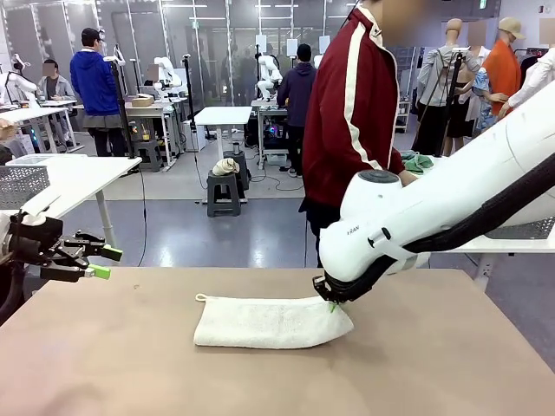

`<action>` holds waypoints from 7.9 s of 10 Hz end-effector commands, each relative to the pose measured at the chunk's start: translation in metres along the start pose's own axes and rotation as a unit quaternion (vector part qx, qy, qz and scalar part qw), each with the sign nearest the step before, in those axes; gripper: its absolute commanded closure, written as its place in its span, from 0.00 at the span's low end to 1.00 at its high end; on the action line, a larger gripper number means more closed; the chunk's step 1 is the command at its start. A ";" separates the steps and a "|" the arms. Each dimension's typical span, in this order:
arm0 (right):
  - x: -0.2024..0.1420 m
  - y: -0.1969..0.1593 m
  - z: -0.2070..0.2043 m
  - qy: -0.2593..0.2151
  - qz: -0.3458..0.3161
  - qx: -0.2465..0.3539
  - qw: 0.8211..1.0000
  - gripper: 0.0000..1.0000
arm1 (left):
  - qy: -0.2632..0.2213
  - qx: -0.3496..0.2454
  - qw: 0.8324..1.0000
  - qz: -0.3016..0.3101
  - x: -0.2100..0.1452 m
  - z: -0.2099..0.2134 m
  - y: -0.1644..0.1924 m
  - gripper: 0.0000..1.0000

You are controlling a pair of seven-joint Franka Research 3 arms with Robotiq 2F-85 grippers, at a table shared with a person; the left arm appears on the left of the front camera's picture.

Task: Fold the towels and place them in the basket.
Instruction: When a person lays out a Towel with hook on the table, fold it in half twice, then place the folded Towel with hook on the right side of the table.

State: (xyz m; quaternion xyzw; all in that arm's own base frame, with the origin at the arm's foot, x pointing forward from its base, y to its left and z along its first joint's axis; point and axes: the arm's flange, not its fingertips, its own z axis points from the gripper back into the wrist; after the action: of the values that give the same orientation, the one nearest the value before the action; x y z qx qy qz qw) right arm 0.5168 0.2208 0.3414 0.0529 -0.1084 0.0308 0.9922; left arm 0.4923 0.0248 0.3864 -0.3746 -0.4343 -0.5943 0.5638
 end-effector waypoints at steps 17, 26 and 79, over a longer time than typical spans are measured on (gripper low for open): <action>0.032 0.304 -0.012 0.018 0.056 -0.059 0.997 1.00 | -0.001 0.001 1.000 0.000 0.001 0.001 -0.002 0.36; 0.015 0.288 0.010 -0.008 0.031 -0.035 0.999 0.40 | -0.001 0.001 1.000 0.000 0.001 0.001 -0.002 0.36; 0.017 0.139 -0.060 0.006 -0.092 0.066 0.994 0.49 | -0.001 0.001 1.000 0.000 0.001 0.001 -0.002 0.36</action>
State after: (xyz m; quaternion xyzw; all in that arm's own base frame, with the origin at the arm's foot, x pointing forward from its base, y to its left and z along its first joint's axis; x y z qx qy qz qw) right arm 0.5311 0.3613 0.3012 0.1362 -0.0765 -0.0594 0.9859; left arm 0.4922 0.0252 0.3859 -0.3748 -0.4343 -0.5938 0.5642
